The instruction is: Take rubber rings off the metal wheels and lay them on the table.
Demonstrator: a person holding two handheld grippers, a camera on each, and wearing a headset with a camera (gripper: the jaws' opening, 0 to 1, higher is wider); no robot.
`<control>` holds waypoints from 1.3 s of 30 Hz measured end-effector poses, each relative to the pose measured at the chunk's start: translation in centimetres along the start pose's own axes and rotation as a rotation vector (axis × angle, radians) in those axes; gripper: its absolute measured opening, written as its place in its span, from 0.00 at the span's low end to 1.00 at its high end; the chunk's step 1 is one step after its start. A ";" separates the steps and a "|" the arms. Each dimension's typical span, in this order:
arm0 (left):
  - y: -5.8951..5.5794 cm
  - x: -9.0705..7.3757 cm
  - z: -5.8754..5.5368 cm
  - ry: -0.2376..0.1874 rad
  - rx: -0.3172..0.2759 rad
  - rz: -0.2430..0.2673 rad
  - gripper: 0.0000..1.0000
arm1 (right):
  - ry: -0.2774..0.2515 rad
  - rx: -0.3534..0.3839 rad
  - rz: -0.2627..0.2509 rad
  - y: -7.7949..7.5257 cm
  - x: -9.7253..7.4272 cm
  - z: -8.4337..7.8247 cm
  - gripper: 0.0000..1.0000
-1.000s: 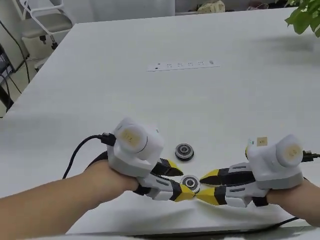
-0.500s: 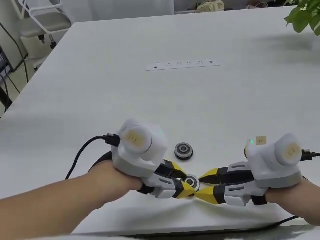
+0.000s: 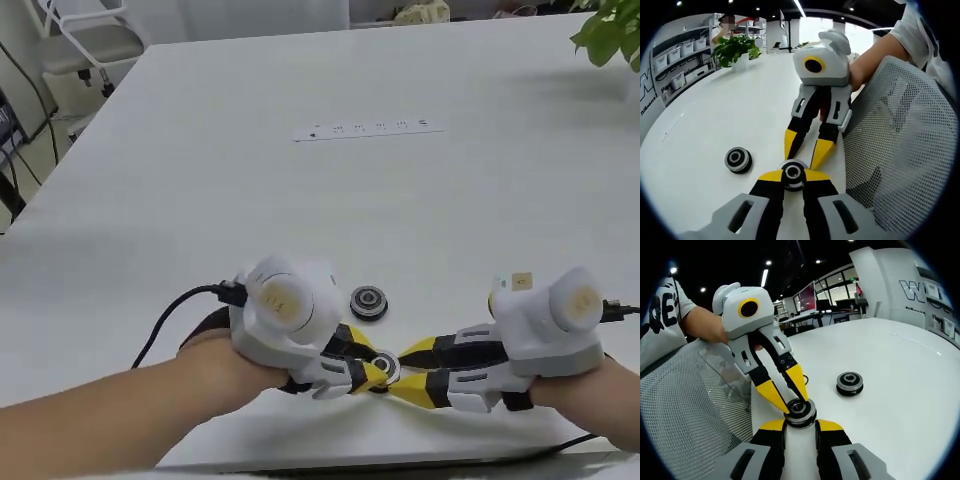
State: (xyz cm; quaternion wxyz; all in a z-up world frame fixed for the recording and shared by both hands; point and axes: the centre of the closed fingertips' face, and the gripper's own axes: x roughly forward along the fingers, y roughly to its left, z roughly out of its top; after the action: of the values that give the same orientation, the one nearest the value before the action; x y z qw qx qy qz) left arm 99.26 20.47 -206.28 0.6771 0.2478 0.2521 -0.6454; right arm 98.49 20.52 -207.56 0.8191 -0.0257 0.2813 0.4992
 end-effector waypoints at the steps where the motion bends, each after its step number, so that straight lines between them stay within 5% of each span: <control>1: 0.1 0.0 -0.1 0.000 -0.005 0.007 0.08 | 0.000 -0.001 0.001 0.0 0.0 0.0 0.20; 16: 0.1 0.0 0.1 -0.018 0.010 0.023 0.07 | 0.034 -0.112 -0.019 -0.1 0.0 -0.2 0.17; 39: 0.2 0.0 0.0 -0.029 0.004 0.031 0.07 | 0.041 -0.106 -0.030 -0.2 0.1 -0.2 0.15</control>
State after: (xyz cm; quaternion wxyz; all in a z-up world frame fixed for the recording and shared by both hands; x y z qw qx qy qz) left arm 99.43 20.46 -206.24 0.6899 0.2438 0.2372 -0.6390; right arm 98.56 20.41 -207.80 0.8181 -0.0835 0.2705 0.5005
